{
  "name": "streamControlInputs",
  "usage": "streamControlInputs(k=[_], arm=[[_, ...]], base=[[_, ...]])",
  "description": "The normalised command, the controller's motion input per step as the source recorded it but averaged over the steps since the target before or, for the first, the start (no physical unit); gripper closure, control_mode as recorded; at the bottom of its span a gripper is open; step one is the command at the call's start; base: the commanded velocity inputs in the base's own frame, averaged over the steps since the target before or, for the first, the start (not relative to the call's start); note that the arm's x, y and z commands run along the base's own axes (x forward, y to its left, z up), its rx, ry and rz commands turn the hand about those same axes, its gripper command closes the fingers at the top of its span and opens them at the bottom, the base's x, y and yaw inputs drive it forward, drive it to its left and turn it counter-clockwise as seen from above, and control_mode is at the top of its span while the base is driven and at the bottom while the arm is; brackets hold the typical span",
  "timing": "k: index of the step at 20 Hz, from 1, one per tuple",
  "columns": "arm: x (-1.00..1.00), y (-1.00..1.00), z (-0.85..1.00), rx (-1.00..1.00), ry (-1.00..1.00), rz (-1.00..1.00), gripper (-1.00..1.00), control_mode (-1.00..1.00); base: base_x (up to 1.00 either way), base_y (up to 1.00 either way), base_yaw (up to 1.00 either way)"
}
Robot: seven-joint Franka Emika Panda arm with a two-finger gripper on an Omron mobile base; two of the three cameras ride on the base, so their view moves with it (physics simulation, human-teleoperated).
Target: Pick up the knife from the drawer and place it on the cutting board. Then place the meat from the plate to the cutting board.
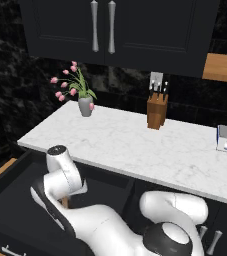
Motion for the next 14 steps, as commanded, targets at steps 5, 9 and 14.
streamControlInputs(k=[5,9,14], arm=[[-0.21,-0.96,0.96,0.01,-0.13,-0.13,1.0,-1.0],[-0.01,-1.0,0.68,0.01,-0.08,-0.2,1.0,-1.0],[0.0,-1.0,0.42,0.05,-0.05,-0.27,1.0,-1.0]], base=[[0.0,0.0,0.0],[0.0,0.0,0.0],[0.0,0.0,0.0]])
